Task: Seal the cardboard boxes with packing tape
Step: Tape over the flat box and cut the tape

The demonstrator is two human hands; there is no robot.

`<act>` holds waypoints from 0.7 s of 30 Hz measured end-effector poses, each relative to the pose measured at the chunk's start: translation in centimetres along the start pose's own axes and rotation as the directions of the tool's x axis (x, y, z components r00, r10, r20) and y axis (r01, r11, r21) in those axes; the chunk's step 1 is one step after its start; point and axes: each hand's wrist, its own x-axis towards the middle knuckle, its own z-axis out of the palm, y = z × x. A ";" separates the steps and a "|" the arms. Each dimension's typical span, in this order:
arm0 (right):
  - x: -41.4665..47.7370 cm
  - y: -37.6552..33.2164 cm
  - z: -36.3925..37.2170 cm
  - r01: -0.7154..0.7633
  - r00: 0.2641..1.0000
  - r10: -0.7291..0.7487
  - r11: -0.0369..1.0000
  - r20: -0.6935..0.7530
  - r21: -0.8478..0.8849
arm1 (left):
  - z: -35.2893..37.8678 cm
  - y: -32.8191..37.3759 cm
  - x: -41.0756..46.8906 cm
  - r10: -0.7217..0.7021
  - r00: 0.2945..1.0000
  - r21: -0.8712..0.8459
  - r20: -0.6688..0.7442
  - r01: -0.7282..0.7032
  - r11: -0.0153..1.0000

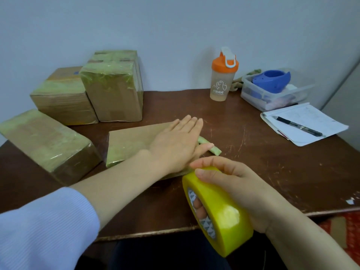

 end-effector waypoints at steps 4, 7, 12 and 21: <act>-0.2 -0.1 0.3 0.008 1.000 -0.008 1.000 0.025 -0.012 | -0.8 -0.7 -0.1 0.009 0.998 -0.103 0.066 -0.002 0.995; -0.2 0.0 0.2 0.004 1.000 -0.004 1.000 0.007 -0.005 | -1.0 -0.1 0.0 0.001 0.996 -0.155 0.088 0.012 0.988; -0.9 -0.1 0.3 0.019 1.000 -0.019 1.000 -0.004 -0.012 | -5.0 -4.4 -1.1 -0.037 0.950 -0.539 0.309 0.207 0.816; -2.2 -1.9 0.7 0.086 0.996 -0.085 0.996 0.017 -0.037 | -5.1 -7.6 -2.7 -0.022 0.891 -0.501 0.454 0.276 0.820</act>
